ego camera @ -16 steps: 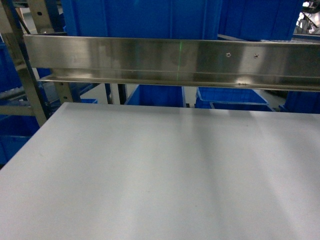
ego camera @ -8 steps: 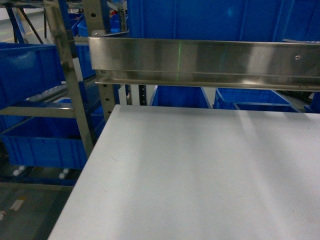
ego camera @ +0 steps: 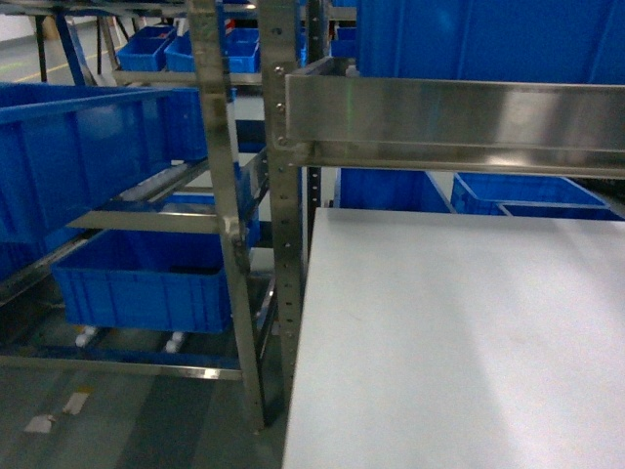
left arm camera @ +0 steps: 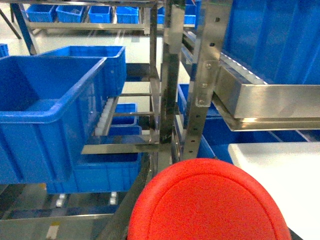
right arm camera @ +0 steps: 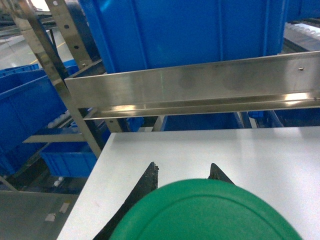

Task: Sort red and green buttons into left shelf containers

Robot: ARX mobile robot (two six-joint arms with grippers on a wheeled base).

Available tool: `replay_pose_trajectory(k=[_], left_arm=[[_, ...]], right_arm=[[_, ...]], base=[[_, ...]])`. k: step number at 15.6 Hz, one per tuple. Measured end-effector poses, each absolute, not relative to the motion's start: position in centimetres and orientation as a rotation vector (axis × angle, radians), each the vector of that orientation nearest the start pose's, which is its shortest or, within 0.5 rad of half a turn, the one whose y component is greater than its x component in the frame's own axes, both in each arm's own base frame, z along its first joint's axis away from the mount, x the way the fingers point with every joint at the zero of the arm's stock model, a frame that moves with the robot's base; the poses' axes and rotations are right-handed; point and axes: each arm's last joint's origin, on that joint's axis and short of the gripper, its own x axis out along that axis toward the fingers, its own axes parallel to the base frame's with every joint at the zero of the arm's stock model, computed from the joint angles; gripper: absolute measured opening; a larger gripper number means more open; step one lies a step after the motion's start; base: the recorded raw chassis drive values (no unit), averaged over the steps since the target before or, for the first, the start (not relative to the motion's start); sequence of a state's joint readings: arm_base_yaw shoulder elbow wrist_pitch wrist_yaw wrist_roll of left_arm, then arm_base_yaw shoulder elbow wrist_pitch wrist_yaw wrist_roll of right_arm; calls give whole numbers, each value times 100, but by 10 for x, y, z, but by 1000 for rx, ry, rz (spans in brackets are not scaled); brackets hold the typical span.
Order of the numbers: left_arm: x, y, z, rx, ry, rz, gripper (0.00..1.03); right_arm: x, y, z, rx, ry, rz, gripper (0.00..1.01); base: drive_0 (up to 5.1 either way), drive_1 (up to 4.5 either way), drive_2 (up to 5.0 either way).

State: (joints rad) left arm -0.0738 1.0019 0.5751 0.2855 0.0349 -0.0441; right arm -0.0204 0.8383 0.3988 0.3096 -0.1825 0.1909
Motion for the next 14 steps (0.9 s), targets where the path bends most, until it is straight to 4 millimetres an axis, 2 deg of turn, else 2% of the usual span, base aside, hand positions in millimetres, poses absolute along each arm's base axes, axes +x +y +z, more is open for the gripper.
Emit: replay_pose_trajectory(k=[14], left_arm=[[221,-17,265,-42,148,-107,26]], right_arm=[[187,1,236,204,152,149,25]], base=[[-500,245,245]])
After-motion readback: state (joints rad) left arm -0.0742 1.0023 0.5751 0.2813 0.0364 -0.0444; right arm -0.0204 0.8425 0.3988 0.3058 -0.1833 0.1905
